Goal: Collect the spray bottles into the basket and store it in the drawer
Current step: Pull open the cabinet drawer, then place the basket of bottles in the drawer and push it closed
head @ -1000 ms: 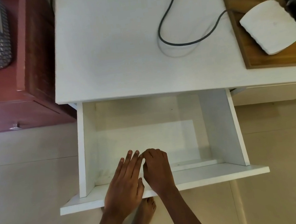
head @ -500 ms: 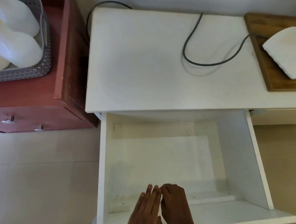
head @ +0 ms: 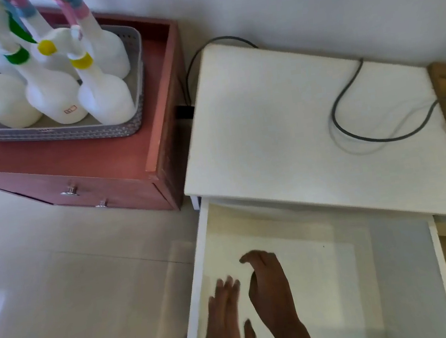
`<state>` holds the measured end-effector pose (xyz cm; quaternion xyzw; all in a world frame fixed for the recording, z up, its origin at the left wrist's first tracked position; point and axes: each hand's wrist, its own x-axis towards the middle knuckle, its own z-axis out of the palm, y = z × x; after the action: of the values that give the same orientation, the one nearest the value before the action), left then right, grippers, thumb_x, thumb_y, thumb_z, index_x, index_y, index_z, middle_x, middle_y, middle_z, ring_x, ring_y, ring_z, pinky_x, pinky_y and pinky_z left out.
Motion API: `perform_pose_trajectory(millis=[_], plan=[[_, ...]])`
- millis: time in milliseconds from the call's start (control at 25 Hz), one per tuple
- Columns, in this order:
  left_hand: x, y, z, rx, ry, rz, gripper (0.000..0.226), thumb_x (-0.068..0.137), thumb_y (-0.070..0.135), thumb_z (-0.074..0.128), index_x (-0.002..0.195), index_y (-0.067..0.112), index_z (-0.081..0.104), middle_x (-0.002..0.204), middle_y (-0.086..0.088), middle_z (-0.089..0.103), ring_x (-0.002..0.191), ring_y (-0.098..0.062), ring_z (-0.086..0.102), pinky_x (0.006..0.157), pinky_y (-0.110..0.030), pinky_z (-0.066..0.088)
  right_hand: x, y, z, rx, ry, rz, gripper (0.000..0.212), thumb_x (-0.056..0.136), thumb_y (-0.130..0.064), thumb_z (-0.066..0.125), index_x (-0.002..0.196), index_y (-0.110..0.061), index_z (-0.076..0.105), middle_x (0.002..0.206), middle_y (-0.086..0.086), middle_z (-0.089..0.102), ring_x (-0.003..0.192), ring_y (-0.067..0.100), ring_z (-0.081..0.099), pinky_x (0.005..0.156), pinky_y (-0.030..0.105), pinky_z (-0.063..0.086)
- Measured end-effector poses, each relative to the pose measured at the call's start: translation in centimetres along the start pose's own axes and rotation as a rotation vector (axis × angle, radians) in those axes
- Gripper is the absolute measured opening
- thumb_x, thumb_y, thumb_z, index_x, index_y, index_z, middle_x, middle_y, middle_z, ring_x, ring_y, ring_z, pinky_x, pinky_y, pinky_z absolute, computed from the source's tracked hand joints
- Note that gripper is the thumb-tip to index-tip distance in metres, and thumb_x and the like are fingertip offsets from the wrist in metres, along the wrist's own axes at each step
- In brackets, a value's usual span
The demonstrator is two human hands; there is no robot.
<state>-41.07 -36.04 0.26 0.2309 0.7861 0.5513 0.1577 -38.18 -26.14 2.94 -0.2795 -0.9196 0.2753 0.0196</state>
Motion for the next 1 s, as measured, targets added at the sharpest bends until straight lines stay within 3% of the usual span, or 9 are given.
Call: perform_pose_trajectory(millis=[40,120,240,360,480,560,720,920,1000], plan=[[1.5,0.5,-3.1,0.082,0.149,0.075,0.061,0.080,0.022,0.044,0.140,0.017,0.031,0.148,0.002,0.034,0.144,-0.008,0.015,0.116,-0.017,0.006,2.5,-2.1,0.1,0.076,0.054,-0.042,0.046,0.064,0.011,0.045,0.095,-0.018,0.063,0.100,-0.010,0.057,0.095,0.010,0.052,0.084,0.014,0.041],[6.3,1.8,-8.4,0.252,0.392,-0.014,0.054,0.085,0.014,0.047,0.137,0.005,0.036,0.142,-0.012,0.041,0.139,-0.018,0.026,0.115,-0.017,0.014,7.9,-8.3,-1.1,0.256,0.100,-0.136,0.040,0.072,0.004,0.035,0.096,-0.010,0.065,0.097,0.003,0.065,0.096,0.013,0.052,0.087,0.006,0.035],[14.5,1.5,-17.4,0.218,0.863,-0.047,0.051,0.080,0.001,0.051,0.130,-0.002,0.042,0.130,-0.024,0.047,0.114,-0.024,0.047,0.099,-0.013,0.034,15.4,-16.2,-2.4,0.514,0.269,-0.209,0.032,0.076,0.001,0.039,0.092,-0.004,0.066,0.090,0.009,0.067,0.088,0.017,0.056,0.081,-0.001,0.032],[20.6,0.5,-25.3,0.018,1.111,-0.282,0.051,0.081,0.004,0.050,0.131,-0.001,0.040,0.131,-0.022,0.042,0.093,-0.011,0.050,0.078,-0.002,0.038,22.9,-21.9,-2.1,0.690,0.305,-0.098,0.038,0.071,0.002,0.041,0.101,-0.001,0.063,0.098,0.015,0.067,0.087,0.022,0.061,0.077,0.010,0.040],[24.2,-1.9,-31.3,-0.042,1.162,-0.455,0.056,0.082,0.012,0.051,0.134,0.003,0.034,0.136,-0.019,0.039,0.119,-0.027,0.047,0.099,-0.026,0.039,29.1,-24.3,-0.9,0.643,0.256,0.013,0.040,0.080,0.003,0.042,0.117,0.001,0.055,0.119,0.017,0.062,0.107,0.027,0.060,0.093,0.023,0.041],[25.3,-3.1,-33.6,-0.082,1.139,-0.511,0.059,0.084,0.017,0.052,0.137,0.006,0.029,0.136,-0.018,0.042,0.122,-0.030,0.047,0.103,-0.033,0.038,31.8,-24.1,-0.4,0.647,0.158,0.141,0.037,0.089,-0.008,0.045,0.126,-0.004,0.050,0.126,0.012,0.059,0.116,0.025,0.055,0.098,0.028,0.039],[27.3,-4.3,-35.6,-0.234,1.032,-0.621,0.065,0.085,0.030,0.056,0.140,0.014,0.024,0.136,-0.016,0.046,0.116,-0.031,0.052,0.099,-0.039,0.044,33.7,-24.1,1.4,0.733,-0.057,0.211,0.036,0.093,-0.027,0.047,0.122,-0.006,0.050,0.104,0.005,0.057,0.099,0.021,0.054,0.086,0.032,0.041],[29.4,-5.2,-37.0,-0.306,0.947,-0.689,0.061,0.080,0.019,0.057,0.133,0.021,0.027,0.111,-0.009,0.049,0.099,-0.032,0.063,0.050,-0.033,0.055,34.5,-24.0,3.3,0.566,-0.041,0.245,0.030,0.093,-0.016,0.042,0.121,-0.006,0.046,0.101,0.004,0.050,0.097,0.023,0.050,0.081,0.032,0.041],[29.9,-5.4,-37.8,-0.278,0.935,-0.723,0.054,0.081,0.009,0.048,0.130,0.022,0.030,0.109,-0.009,0.048,0.096,-0.033,0.064,0.046,-0.034,0.054,34.5,-24.3,3.7,0.554,-0.017,0.271,0.029,0.094,-0.015,0.038,0.120,-0.007,0.048,0.107,0.009,0.055,0.099,0.025,0.051,0.084,0.035,0.043]])
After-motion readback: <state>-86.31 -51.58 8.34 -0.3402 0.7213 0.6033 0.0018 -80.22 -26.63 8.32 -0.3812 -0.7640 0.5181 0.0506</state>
